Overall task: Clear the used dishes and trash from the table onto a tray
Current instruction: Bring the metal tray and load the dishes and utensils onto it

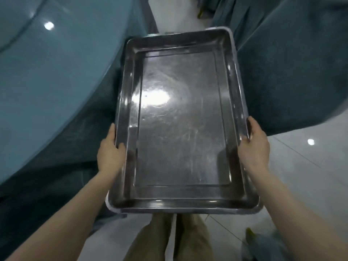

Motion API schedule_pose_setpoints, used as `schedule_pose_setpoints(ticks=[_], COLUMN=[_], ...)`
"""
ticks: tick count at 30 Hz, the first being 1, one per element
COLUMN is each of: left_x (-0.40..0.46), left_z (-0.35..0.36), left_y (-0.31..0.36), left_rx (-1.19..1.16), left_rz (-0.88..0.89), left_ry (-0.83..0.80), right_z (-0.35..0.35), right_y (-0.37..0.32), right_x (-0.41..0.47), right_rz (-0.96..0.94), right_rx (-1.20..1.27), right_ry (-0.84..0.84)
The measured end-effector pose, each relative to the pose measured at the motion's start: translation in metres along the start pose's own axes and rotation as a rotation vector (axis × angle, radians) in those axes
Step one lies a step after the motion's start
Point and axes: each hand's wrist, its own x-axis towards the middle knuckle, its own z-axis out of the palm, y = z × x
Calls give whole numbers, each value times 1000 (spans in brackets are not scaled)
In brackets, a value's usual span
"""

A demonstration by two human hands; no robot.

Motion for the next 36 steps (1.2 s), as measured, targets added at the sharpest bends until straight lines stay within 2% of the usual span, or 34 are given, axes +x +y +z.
schedule_pose_setpoints(ticks=[4, 11, 17, 22, 26, 32, 36], left_x=[-12, -24, -8, 2, -2, -29, -46], left_z=[-33, -50, -67, -67, -54, 17, 76], left_y=[43, 100, 171, 257, 333, 471, 539], left_rx=[26, -63, -170, -288, -389, -469, -411], left_rz=[137, 211, 305, 369, 411, 585, 622], left_ry=[-69, -115, -64, -60, -145, -71, -64], right_z=[-67, -153, -206, -264, -315, -417, -476], right_y=[-40, -71, -86, -86, -69, -13, 35], right_x=[-10, -19, -8, 19, 54, 135, 186], right_rz=[-70, -95, -63, -49, -38, -71, -30], right_rx=[6, -64, 39, 200, 355, 485, 548], right_ry=[88, 172, 286, 340, 378, 362, 275])
